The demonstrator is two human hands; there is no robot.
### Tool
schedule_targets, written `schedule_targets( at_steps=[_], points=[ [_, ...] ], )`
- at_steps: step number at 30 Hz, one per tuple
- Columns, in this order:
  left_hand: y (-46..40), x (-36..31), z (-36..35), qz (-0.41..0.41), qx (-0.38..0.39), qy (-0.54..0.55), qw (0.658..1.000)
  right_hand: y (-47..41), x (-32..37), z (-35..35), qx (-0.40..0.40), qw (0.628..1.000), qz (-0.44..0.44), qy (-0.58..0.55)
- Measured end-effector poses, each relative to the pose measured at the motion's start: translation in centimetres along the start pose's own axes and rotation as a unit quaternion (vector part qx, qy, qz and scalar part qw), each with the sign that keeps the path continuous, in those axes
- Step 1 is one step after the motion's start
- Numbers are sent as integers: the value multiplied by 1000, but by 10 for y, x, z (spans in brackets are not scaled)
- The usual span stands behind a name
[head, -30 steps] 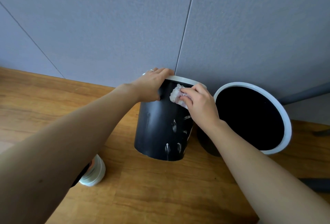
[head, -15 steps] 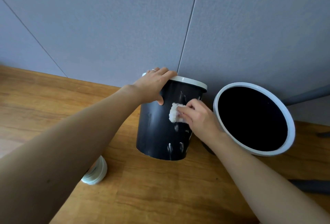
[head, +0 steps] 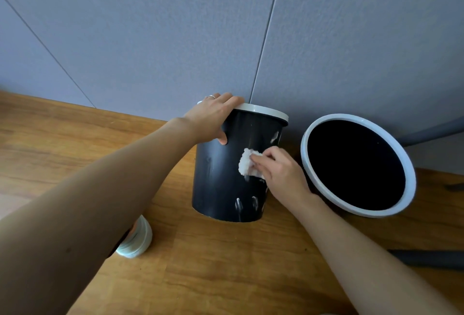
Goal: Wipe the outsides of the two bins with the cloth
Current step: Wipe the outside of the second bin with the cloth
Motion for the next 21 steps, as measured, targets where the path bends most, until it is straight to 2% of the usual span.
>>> schedule_targets(
  at_steps=[3, 6, 9, 11, 18, 21],
  points=[
    [0, -1, 0, 1, 2, 1, 1000, -18, -14, 4, -20, 999, -30, 2],
    [0, -4, 0, -7, 1, 4, 1000, -50, -29, 16, -75, 994, -77, 20],
    [-1, -4, 0, -8, 1, 6, 1000, -64, -31, 16, -76, 993, -88, 23],
    [-1, -3, 0, -5, 1, 8, 1000, -58, -26, 11, -63, 995, -77, 25],
    [-2, -3, 0, 3, 7, 10, 1000, 9, 5, -9, 31, 998, 46, -16],
    [0, -3, -1, 5, 8, 8, 1000, -7, -2, -7, 7, 1000, 27, -9]
  ],
)
Point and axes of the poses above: each hand's wrist, its own y-axis away from the middle knuckle, its own z-axis out of the back of the hand, x = y × z, the point moved 9 cm from there along -y, towards the middle knuckle, and after that the axes turned 13 degrees about -x, right-handed, at the moved point
